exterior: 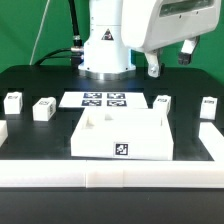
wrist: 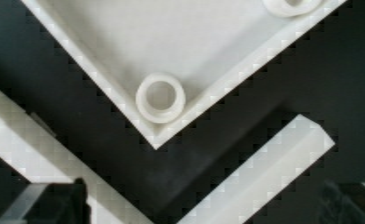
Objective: Assemble one leg
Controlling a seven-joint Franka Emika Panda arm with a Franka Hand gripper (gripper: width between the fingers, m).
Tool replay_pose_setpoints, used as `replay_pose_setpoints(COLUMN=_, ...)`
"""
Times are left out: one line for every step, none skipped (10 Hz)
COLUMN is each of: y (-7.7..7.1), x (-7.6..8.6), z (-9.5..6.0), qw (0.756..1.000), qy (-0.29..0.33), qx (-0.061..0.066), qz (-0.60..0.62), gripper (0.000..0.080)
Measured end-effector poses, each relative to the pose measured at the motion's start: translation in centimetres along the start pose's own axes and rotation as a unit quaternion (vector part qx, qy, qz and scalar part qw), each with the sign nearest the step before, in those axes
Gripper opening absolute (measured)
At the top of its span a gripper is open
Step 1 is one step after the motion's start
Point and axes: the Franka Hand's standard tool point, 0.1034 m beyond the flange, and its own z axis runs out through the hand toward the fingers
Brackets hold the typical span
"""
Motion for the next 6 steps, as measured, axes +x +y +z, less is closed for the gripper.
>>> replay_pose_setpoints(y=0.01, x=0.01, z=0.00, qw=1.000, qy=0.000, qx=0.000, qz=0.000, gripper=0.0650)
replay_pose_setpoints(y=0.01, x=0.01, z=0.00, qw=1.000, qy=0.000, qx=0.000, qz=0.000, gripper=0.0650)
replay_pose_setpoints(y=0.01, x=0.00, z=0.00, qw=1.000, qy=-0.001, qx=0.000, qz=0.000, gripper=0.0650)
replay_pose_setpoints(y=0.02, x=0.00, z=0.01, qw=1.000, qy=-0.001, qx=0.000, qz=0.000, gripper=0.0650)
replay_pose_setpoints(y=0.02, x=-0.01, z=0.02, qw=1.000, qy=-0.001, qx=0.000, qz=0.000, gripper=0.0650)
replay_pose_setpoints(y=0.08, x=-0.02, z=0.23, qw=1.000, qy=0.008, qx=-0.006, qz=-0.015, gripper=0.0650)
